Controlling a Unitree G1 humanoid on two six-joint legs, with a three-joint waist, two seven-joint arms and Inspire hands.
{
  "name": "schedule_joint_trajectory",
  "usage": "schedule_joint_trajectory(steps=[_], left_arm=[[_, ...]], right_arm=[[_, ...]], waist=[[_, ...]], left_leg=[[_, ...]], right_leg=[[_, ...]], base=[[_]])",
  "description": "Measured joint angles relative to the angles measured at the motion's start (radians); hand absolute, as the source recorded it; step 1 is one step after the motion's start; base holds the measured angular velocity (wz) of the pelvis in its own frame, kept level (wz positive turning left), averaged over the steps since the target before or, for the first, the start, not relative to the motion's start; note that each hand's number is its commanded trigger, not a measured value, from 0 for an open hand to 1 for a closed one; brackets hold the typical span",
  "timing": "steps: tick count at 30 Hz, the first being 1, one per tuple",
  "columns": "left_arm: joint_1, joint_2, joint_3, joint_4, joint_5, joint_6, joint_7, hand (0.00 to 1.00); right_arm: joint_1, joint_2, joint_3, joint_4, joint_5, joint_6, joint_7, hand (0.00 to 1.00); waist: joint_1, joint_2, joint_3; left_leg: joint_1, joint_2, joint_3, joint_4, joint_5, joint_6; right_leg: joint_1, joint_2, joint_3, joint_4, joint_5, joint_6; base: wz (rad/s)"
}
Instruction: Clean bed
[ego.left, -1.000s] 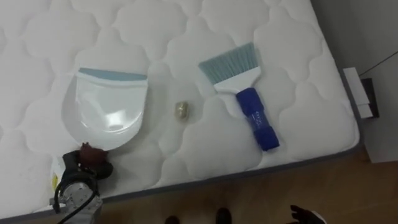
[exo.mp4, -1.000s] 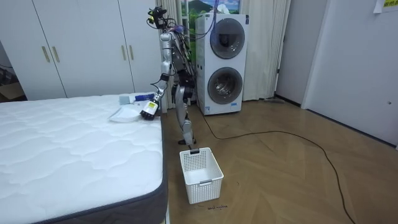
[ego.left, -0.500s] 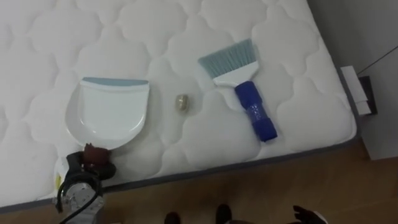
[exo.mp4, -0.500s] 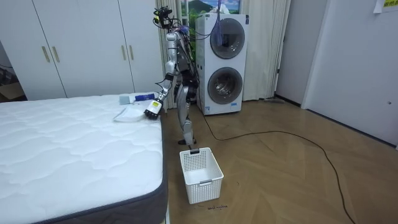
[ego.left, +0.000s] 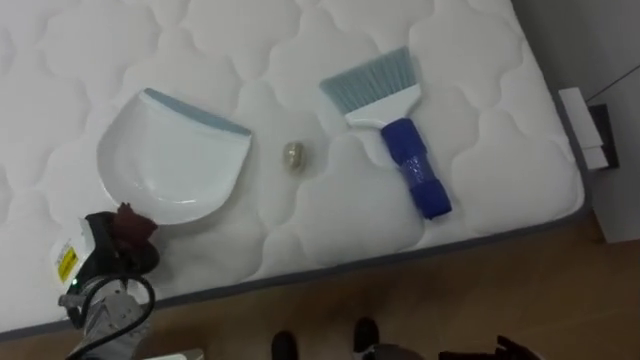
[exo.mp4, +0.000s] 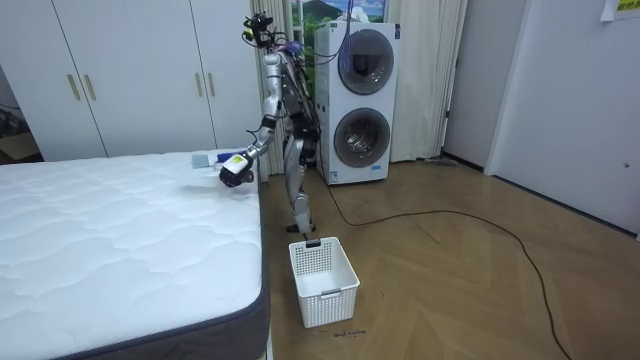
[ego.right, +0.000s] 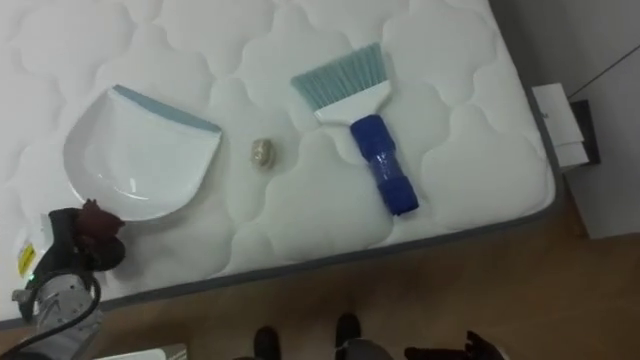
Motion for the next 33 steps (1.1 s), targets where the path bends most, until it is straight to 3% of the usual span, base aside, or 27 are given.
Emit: schedule_joint_trajectory(steps=[7, 14, 20, 29, 31, 33], left_arm=[[0.032, 0.015, -0.002, -0.023, 0.044, -0.009, 0.022, 1.00], [0.069, 0.032, -0.004, -0.021, 0.045, -0.016, 0.022, 1.00], [0.088, 0.078, -0.020, -0.023, 0.052, -0.039, 0.022, 1.00], [0.166, 0.078, -0.029, -0.098, 0.041, -0.048, 0.025, 1.00], [0.204, 0.078, -0.039, -0.117, 0.046, -0.056, 0.023, 1.00], [0.233, 0.082, -0.035, -0.152, 0.050, -0.064, 0.022, 1.00]], right_arm=[[-0.010, -0.011, -0.103, 0.013, 0.044, 0.000, 0.008, 0.00], [-0.017, -0.017, -0.148, 0.013, 0.112, -0.001, 0.007, 0.00], [-0.026, -0.025, -0.167, -0.026, 0.134, -0.034, -0.025, 0.00], [-0.049, -0.078, -0.226, -0.208, 0.150, -0.074, -0.181, 0.00], [-0.046, -0.084, -0.231, -0.283, 0.125, -0.099, -0.236, 0.00], [-0.026, -0.084, -0.249, -0.370, 0.057, -0.117, -0.281, 0.00]], waist=[[0.005, 0.004, 0.0003], [0.004, 0.000, -0.0022], [0.009, 0.001, -0.0102], [0.018, 0.004, -0.0148], [0.026, 0.001, -0.0220], [0.029, 0.001, -0.0240]], left_leg=[[-0.002, -0.002, 0.001, 0.009, 0.000, 0.000], [-0.015, 0.001, 0.001, 0.019, 0.000, 0.000], [-0.013, 0.000, 0.003, 0.035, 0.001, 0.002], [-0.002, 0.001, 0.024, 0.027, 0.000, 0.005], [0.008, 0.001, 0.035, 0.018, 0.000, 0.005], [0.005, 0.001, 0.034, 0.016, 0.002, 0.004]], right_leg=[[-0.010, -0.005, -0.004, 0.025, -0.004, -0.004], [-0.013, -0.004, -0.008, 0.013, -0.005, -0.005], [-0.003, -0.007, -0.010, 0.016, -0.003, -0.003], [-0.015, -0.006, 0.012, 0.033, 0.000, -0.001], [-0.014, -0.003, 0.025, 0.034, 0.000, -0.001], [-0.015, -0.003, 0.025, 0.032, -0.001, -0.001]], base=[[0.00], [0.00], [-0.01], [-0.06], [-0.15], [-0.02]])
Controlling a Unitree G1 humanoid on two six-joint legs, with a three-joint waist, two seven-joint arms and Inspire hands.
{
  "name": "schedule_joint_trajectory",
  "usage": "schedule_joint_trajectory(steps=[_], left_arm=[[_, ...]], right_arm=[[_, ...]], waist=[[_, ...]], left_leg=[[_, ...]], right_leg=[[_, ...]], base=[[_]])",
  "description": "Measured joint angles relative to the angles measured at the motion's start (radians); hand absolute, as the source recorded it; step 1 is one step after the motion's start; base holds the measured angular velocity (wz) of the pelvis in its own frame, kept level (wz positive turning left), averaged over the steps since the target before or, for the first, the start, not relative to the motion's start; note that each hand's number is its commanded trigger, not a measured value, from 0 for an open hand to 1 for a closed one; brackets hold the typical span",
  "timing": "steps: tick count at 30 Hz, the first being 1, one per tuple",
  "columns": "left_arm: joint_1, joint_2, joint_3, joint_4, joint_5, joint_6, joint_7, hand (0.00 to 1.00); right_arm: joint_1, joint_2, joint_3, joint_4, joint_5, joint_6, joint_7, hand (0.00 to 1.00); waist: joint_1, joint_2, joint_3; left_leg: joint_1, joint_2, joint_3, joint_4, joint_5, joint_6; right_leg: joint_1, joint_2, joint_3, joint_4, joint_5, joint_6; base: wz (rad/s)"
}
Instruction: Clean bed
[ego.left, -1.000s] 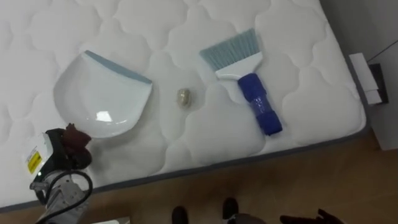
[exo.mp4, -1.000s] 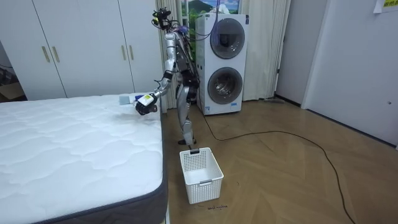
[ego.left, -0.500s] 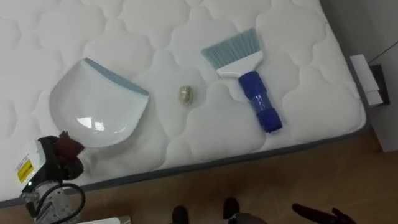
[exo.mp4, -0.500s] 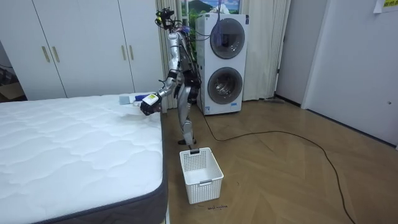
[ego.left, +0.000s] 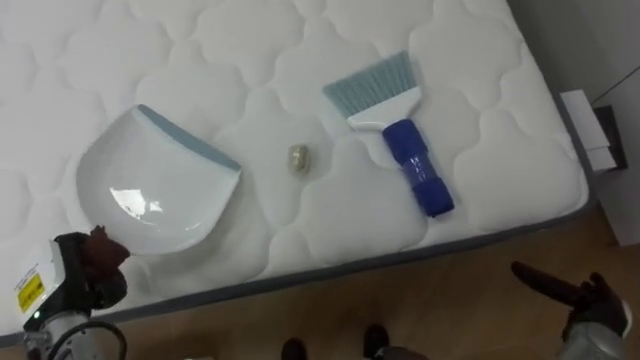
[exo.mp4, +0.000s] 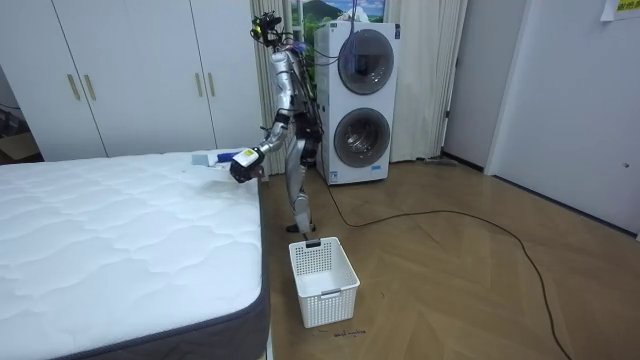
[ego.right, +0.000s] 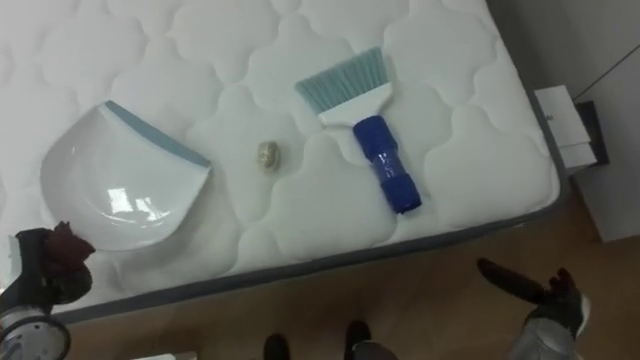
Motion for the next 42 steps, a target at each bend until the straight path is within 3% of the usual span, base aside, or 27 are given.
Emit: schedule_joint_trajectory(steps=[6, 9, 16, 25, 31, 42], left_arm=[[0.036, 0.008, -0.005, -0.034, -0.003, -0.015, -0.006, 1.00], [0.035, 0.008, -0.020, -0.024, -0.011, -0.013, -0.022, 1.00], [0.023, 0.003, -0.055, -0.023, -0.009, 0.007, -0.143, 1.00], [0.006, 0.003, -0.086, -0.024, -0.009, 0.009, -0.245, 1.00], [-0.036, 0.003, -0.121, -0.025, -0.008, 0.005, -0.250, 1.00], [-0.059, 0.003, -0.138, -0.025, -0.009, 0.003, -0.249, 1.00]], right_arm=[[-0.025, -0.001, -0.015, -0.178, -0.194, -0.070, -0.145, 0.00], [-0.055, 0.000, 0.007, -0.224, -0.240, -0.103, -0.199, 0.00], [-0.121, 0.003, 0.040, -0.255, -0.268, -0.118, -0.260, 0.00], [-0.145, 0.004, 0.120, -0.280, -0.378, -0.171, -0.294, 0.00], [-0.156, 0.004, 0.214, -0.275, -0.389, -0.202, -0.314, 0.00], [-0.154, 0.006, 0.308, -0.231, -0.388, -0.204, -0.274, 0.00]], waist=[[0.013, -0.012, -0.0075], [0.014, -0.018, -0.0055], [0.035, -0.030, -0.0003], [0.062, -0.018, 0.0069], [0.090, 0.002, 0.0211], [0.086, -0.001, 0.0269]], left_leg=[[-0.002, -0.002, 0.009, 0.000, 0.003, 0.003], [0.001, -0.001, 0.010, 0.000, 0.005, 0.005], [-0.008, -0.001, 0.009, -0.002, 0.006, 0.006], [-0.021, 0.005, -0.002, -0.007, 0.009, 0.004], [-0.016, 0.006, 0.001, -0.019, 0.009, 0.004], [-0.017, -0.001, 0.008, -0.026, 0.010, 0.004]], right_leg=[[-0.013, -0.009, 0.001, 0.016, -0.002, 0.000], [-0.013, -0.012, 0.004, 0.021, -0.002, 0.000], [-0.016, -0.012, -0.001, 0.008, -0.007, 0.003], [-0.013, -0.013, -0.024, -0.003, -0.003, 0.000], [-0.013, -0.013, -0.025, -0.006, -0.003, 0.000], [-0.017, -0.028, -0.028, -0.002, -0.011, 0.004]], base=[[0.01], [-0.02], [0.01], [0.08], [0.00], [0.01]])
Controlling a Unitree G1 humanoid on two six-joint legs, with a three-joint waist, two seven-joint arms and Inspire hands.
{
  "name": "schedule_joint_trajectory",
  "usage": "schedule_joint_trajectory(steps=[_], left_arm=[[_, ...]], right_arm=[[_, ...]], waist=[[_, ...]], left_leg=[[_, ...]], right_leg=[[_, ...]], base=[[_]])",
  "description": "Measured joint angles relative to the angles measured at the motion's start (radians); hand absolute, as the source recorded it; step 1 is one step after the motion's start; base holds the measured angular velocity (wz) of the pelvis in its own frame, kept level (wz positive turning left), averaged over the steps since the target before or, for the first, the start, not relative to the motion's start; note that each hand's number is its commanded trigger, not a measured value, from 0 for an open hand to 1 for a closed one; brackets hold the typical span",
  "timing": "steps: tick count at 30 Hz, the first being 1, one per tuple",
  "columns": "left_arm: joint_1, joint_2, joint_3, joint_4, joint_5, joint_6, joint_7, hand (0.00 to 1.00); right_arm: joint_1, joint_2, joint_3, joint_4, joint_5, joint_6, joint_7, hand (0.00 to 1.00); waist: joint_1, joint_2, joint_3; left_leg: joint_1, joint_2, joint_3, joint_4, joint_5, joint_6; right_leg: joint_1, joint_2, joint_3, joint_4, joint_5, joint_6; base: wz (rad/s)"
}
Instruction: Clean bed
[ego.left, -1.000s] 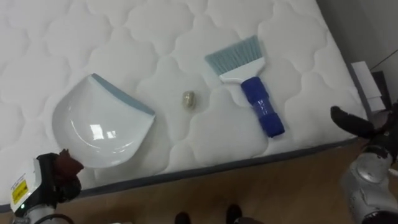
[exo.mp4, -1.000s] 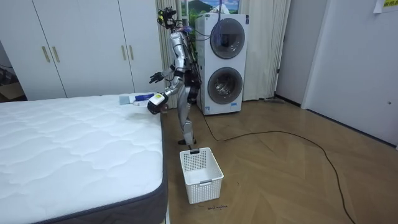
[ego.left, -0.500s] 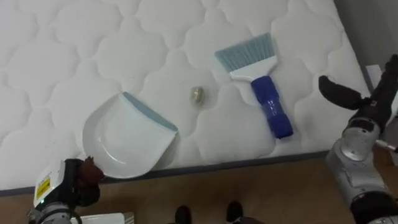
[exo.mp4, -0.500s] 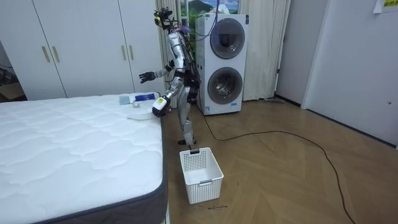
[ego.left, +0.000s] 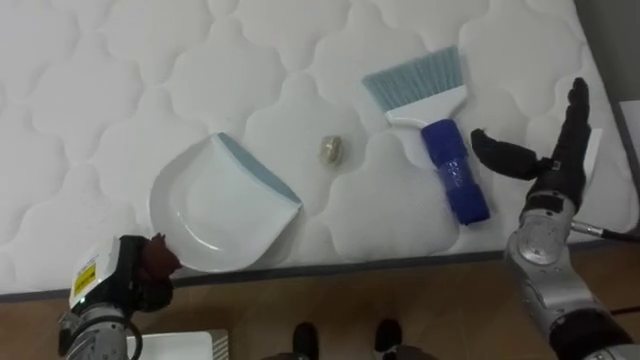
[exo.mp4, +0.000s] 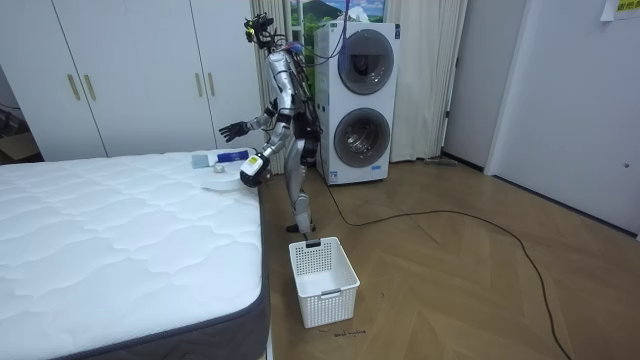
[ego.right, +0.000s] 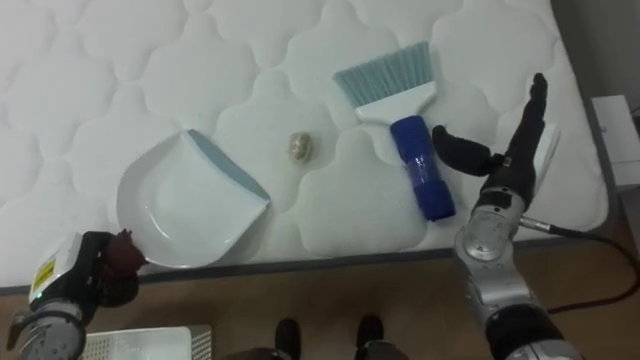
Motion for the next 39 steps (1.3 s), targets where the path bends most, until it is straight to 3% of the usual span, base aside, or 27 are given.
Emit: schedule_joint_trajectory(steps=[17, 23, 33, 39], left_arm=[[-0.026, -0.008, -0.006, 0.042, -0.007, 0.000, -0.020, 1.00], [-0.037, -0.014, -0.006, 0.043, -0.007, -0.009, -0.020, 1.00], [-0.044, -0.031, -0.006, 0.057, -0.009, -0.015, -0.019, 1.00], [-0.046, -0.034, -0.034, 0.059, -0.012, -0.014, -0.019, 1.00]], right_arm=[[-0.001, 0.012, 0.050, 0.221, 0.031, 0.008, 0.147, 0.00], [-0.013, 0.012, 0.048, 0.245, 0.029, 0.012, 0.193, 0.00], [-0.025, 0.006, 0.032, 0.269, 0.008, 0.027, 0.208, 0.00], [-0.052, 0.006, 0.030, 0.272, 0.005, 0.059, 0.203, 0.00]], waist=[[0.004, -0.002, 0.0020], [0.010, 0.018, 0.0137], [0.024, 0.021, 0.0128], [0.030, 0.021, 0.0129]], left_leg=[[-0.007, 0.002, 0.001, 0.007, 0.002, 0.003], [-0.014, 0.001, 0.001, 0.006, 0.002, 0.004], [-0.017, -0.001, -0.007, 0.007, 0.004, 0.006], [-0.019, -0.001, -0.018, 0.007, 0.005, 0.005]], right_leg=[[0.009, 0.001, -0.023, -0.003, -0.001, 0.001], [-0.002, 0.000, -0.022, -0.001, 0.000, 0.001], [-0.003, -0.001, -0.023, 0.001, 0.000, 0.001], [0.001, 0.000, -0.033, -0.002, 0.000, 0.001]], base=[[0.03], [0.00], [0.01], [0.05]])
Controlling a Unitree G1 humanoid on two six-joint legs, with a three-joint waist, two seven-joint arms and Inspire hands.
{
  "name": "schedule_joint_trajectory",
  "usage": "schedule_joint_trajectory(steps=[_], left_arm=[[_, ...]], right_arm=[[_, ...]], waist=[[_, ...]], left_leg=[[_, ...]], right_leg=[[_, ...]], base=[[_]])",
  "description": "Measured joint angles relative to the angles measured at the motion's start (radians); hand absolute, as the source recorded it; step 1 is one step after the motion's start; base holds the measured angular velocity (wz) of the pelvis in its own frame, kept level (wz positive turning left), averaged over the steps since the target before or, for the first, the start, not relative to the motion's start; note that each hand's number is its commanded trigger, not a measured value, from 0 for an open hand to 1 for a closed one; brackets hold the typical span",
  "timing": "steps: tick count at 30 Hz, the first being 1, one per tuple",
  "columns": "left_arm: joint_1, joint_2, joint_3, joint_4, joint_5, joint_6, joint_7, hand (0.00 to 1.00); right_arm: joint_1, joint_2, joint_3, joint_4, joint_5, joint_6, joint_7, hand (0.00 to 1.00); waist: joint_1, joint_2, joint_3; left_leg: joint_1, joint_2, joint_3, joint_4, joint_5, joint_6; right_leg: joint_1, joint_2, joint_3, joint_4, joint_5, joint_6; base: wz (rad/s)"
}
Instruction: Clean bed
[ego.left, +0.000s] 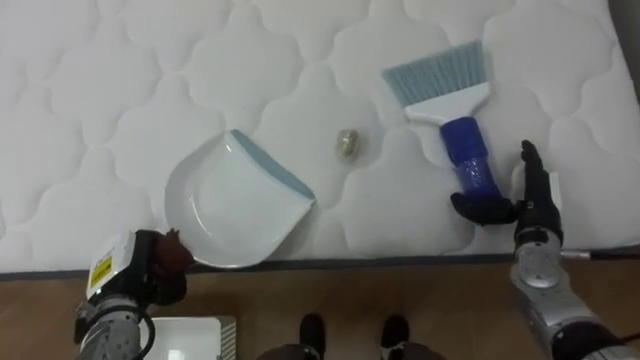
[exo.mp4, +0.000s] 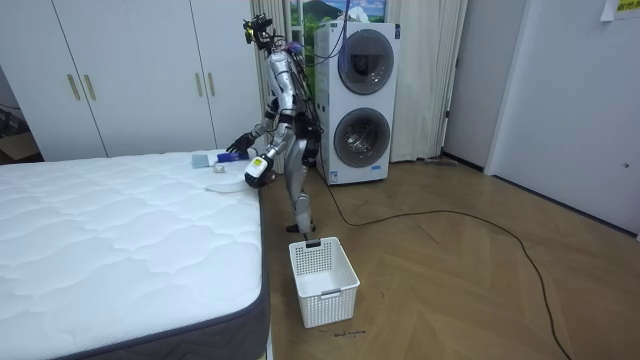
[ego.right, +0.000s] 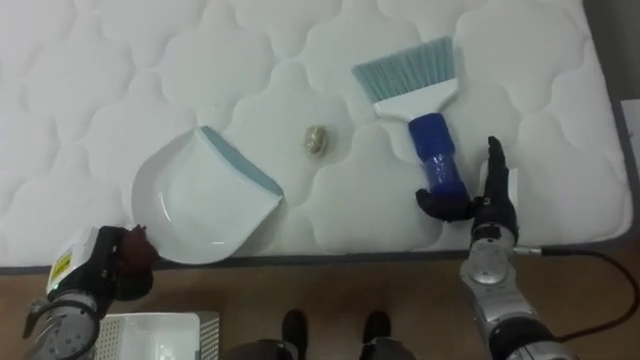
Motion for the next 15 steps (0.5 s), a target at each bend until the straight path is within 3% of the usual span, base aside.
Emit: schedule_joint_trajectory(steps=[9, 15], left_arm=[[-0.011, -0.006, -0.008, 0.021, 0.007, -0.002, -0.003, 1.00], [-0.021, -0.046, -0.008, 0.023, 0.015, 0.016, -0.003, 1.00]], right_arm=[[-0.037, 0.001, 0.001, 0.000, -0.001, 0.011, 0.003, 0.00], [-0.080, 0.001, 0.001, -0.001, -0.017, 0.010, 0.004, 0.00]], waist=[[0.011, -0.001, 0.0001], [0.043, -0.002, 0.0007]], left_leg=[[-0.004, 0.000, 0.000, 0.012, 0.000, -0.001], [-0.003, -0.002, 0.001, 0.022, 0.003, 0.001]], right_leg=[[-0.001, 0.001, 0.007, 0.005, 0.000, 0.000], [-0.004, -0.005, 0.006, 0.027, -0.001, -0.001]], base=[[0.00], [0.02]])
